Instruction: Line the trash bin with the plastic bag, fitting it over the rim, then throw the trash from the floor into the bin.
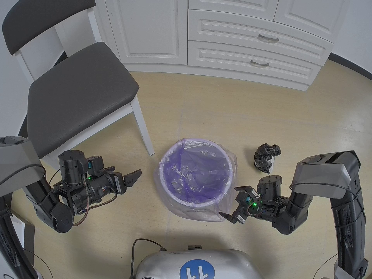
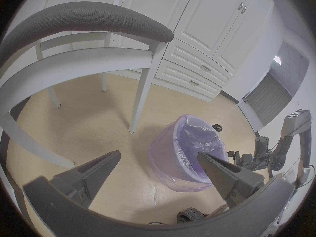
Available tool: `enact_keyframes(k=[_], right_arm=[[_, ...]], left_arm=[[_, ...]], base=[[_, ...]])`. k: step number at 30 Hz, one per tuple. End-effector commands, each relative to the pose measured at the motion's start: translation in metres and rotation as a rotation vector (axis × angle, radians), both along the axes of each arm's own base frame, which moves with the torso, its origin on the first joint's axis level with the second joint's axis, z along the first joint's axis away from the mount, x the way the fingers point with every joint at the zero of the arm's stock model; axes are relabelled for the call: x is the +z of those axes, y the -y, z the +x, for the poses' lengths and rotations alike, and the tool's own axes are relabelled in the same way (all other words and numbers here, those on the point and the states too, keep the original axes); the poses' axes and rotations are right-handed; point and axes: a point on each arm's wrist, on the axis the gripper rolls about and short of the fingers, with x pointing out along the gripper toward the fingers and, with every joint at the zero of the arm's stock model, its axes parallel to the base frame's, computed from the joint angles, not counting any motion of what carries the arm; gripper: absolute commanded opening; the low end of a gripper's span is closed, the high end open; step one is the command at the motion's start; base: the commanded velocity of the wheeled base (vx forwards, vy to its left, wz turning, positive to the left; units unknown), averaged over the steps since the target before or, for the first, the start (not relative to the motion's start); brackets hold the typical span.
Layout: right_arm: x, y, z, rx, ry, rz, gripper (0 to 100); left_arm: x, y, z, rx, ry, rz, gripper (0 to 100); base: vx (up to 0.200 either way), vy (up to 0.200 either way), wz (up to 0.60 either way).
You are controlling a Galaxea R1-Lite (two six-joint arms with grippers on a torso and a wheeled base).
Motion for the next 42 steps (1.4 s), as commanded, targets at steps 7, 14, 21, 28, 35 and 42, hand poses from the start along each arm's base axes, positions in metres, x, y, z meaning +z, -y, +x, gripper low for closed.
enact_keyframes(k=[7,14,21,28,35,42], right_arm=[[-0.011,-0.019,0.024,0.019,0.032,0.014,100],[-0.007,-0.027,0.030,0.028,0.060,0.032,100],[-0.007,-0.027,0.030,0.027,0.061,0.033,0],[-0.010,-0.024,0.034,0.016,0.058,0.034,0],[-0.017,-0.021,0.037,0.001,0.026,0.035,0],[-0.016,-0.022,0.042,-0.019,-0.062,0.024,0]], left_arm=[[-0.001,0.000,0.002,0.000,-0.002,0.001,100],[-0.002,0.000,0.002,0.000,-0.004,0.001,100],[-0.003,0.001,0.003,0.000,-0.005,0.001,100],[-0.003,0.000,0.003,0.002,-0.007,0.002,100],[-0.004,0.000,0.003,0.002,-0.008,0.002,100],[-0.006,0.000,0.003,0.001,-0.013,0.005,100]], base=[[0.000,0.000,0.00],[0.000,0.000,0.00],[0.000,0.000,0.00],[0.000,0.000,0.00],[0.000,0.000,0.00],[0.000,0.000,0.00]])
